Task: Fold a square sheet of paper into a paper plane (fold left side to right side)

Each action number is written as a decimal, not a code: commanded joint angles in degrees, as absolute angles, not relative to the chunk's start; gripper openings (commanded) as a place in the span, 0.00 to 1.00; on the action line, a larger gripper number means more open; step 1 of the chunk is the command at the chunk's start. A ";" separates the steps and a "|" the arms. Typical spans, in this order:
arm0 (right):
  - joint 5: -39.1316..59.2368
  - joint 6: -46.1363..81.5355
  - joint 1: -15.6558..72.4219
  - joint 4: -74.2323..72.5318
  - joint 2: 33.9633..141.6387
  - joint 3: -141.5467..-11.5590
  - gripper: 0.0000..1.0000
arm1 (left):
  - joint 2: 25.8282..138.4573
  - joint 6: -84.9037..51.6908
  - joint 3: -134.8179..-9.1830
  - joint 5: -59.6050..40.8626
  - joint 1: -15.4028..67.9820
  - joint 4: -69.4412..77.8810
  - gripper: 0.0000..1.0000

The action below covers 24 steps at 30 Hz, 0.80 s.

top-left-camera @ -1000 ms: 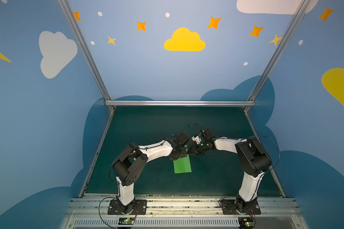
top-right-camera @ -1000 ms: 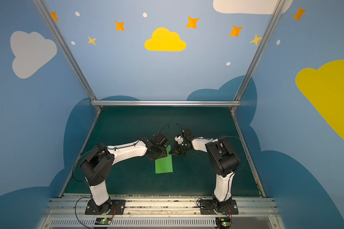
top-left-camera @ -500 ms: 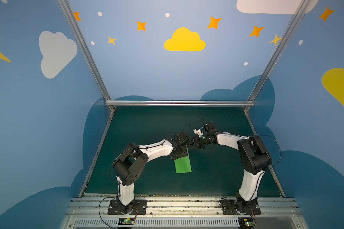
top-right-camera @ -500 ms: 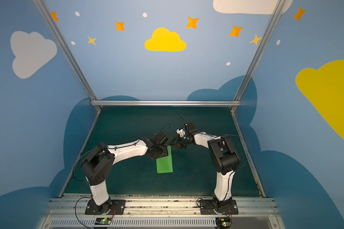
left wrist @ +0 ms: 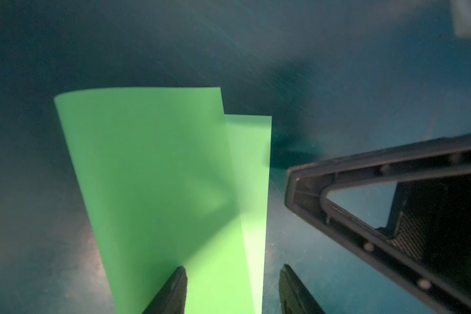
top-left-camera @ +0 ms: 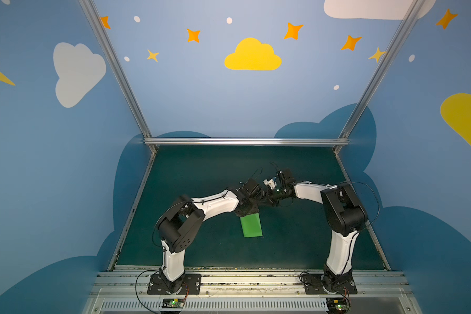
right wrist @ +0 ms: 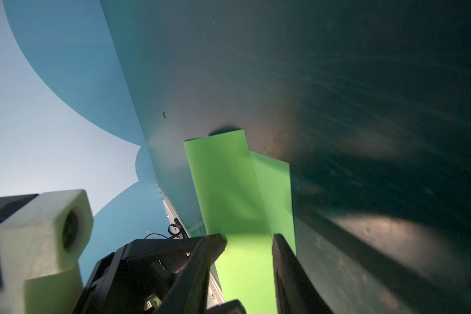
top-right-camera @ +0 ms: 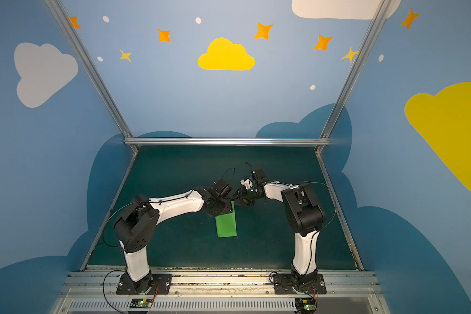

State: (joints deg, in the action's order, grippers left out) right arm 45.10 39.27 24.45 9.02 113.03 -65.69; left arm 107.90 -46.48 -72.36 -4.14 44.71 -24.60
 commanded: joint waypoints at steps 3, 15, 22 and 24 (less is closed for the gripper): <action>46.42 39.97 24.17 8.08 114.16 -67.11 0.36 | 108.72 -44.83 -72.86 -5.22 45.25 -24.36 0.56; 48.39 42.32 24.86 5.18 115.35 -66.80 0.12 | 109.80 -44.15 -73.20 -6.33 46.32 -24.01 0.56; 47.40 43.06 25.14 4.31 116.65 -65.48 0.08 | 109.81 -44.03 -73.45 -6.24 46.32 -24.08 0.56; 46.97 42.98 25.02 4.39 117.34 -65.24 0.07 | 109.78 -43.91 -73.72 -6.15 46.32 -24.31 0.56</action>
State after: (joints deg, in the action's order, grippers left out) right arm 47.55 42.81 24.95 4.89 116.14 -65.69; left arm 109.12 -44.73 -72.38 -6.20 46.26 -23.73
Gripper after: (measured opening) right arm 0.075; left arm 0.558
